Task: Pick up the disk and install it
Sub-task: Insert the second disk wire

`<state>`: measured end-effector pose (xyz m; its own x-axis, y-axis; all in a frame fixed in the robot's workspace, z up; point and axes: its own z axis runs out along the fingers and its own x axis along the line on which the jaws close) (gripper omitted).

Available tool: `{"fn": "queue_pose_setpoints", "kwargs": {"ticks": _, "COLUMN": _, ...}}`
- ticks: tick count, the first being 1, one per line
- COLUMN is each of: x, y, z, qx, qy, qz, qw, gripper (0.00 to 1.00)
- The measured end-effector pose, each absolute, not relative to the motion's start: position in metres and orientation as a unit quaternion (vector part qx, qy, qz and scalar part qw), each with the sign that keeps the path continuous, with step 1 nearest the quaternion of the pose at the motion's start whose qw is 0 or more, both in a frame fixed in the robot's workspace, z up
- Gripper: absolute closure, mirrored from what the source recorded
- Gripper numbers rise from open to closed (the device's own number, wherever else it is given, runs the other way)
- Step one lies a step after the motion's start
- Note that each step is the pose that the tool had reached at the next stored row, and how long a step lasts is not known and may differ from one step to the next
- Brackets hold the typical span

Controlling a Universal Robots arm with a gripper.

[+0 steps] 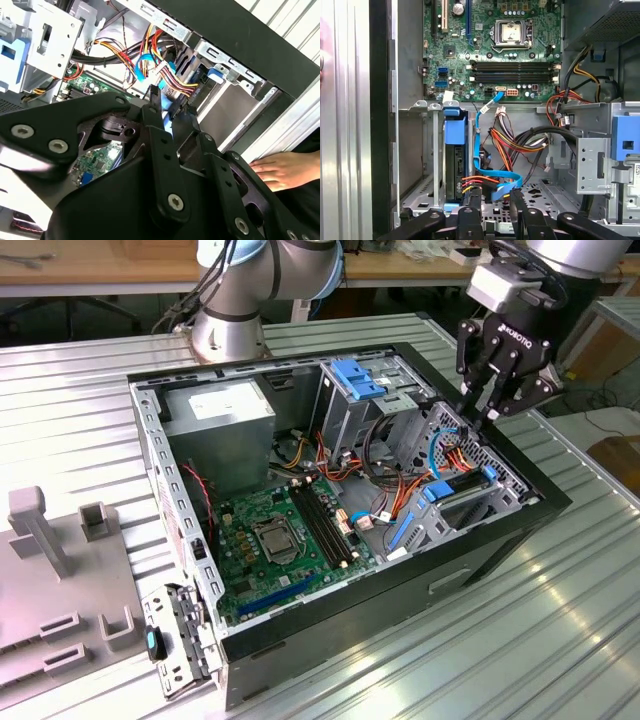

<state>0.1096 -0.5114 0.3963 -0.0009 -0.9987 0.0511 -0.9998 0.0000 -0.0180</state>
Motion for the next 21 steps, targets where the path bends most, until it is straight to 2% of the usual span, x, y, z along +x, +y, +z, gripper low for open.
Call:
{"fn": "queue_pose_setpoints", "kwargs": {"ticks": 6, "x": 0.110, "y": -0.499, "z": 0.394, "qx": 0.707, "qy": -0.707, "qz": 0.032, "qw": 0.019, "gripper": 0.64}}
{"fn": "queue_pose_setpoints", "kwargs": {"ticks": 10, "x": 0.110, "y": -0.498, "z": 0.391, "qx": 0.706, "qy": -0.706, "qz": 0.045, "qw": 0.032, "gripper": 0.64}}
{"fn": "queue_pose_setpoints", "kwargs": {"ticks": 16, "x": 0.110, "y": -0.491, "z": 0.385, "qx": 0.706, "qy": -0.705, "qz": 0.053, "qw": 0.040, "gripper": 0.64}}
{"fn": "queue_pose_setpoints", "kwargs": {"ticks": 19, "x": 0.110, "y": -0.491, "z": 0.383, "qx": 0.705, "qy": -0.705, "qz": 0.062, "qw": 0.049, "gripper": 0.64}}
{"fn": "queue_pose_setpoints", "kwargs": {"ticks": 21, "x": 0.110, "y": -0.491, "z": 0.383, "qx": 0.705, "qy": -0.705, "qz": 0.064, "qw": 0.051, "gripper": 0.64}}
